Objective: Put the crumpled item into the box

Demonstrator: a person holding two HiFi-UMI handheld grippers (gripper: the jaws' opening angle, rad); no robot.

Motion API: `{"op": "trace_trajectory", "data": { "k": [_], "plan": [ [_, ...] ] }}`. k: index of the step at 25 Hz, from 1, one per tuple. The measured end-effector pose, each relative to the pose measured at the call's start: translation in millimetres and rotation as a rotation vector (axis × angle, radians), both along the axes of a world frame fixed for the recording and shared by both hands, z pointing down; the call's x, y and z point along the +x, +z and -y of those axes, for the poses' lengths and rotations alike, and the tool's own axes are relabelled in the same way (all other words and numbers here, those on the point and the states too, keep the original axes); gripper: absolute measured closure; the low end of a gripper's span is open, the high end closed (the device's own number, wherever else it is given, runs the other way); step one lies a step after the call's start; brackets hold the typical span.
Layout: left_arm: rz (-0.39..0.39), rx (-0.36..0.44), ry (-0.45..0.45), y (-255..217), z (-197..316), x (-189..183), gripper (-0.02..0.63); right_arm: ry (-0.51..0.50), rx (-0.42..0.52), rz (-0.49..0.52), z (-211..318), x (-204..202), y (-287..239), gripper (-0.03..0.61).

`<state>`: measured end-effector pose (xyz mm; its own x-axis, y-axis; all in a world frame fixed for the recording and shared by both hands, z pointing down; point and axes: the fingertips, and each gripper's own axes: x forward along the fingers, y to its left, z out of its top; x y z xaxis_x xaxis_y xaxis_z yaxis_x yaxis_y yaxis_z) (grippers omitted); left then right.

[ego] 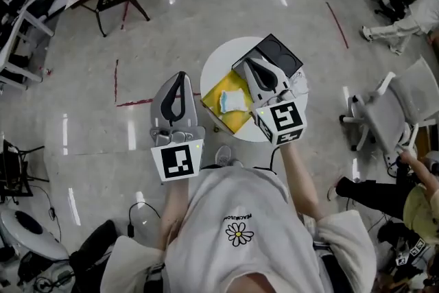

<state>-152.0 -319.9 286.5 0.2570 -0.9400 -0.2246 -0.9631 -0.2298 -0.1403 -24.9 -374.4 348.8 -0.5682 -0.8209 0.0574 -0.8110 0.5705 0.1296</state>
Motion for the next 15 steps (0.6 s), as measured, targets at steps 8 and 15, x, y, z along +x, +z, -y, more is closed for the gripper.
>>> {"op": "trace_trajectory", "data": {
  "k": [8,15],
  "plan": [
    [0.036,-0.017,0.040,5.0,-8.7,37.2,0.614,0.157,0.076,0.075,-49.3,59.1,-27.4,0.578],
    [0.056,-0.002,0.077,3.2,-7.5,51.1,0.615,0.235,0.069,0.080,-66.4,81.4,-16.8,0.578]
  ]
}}
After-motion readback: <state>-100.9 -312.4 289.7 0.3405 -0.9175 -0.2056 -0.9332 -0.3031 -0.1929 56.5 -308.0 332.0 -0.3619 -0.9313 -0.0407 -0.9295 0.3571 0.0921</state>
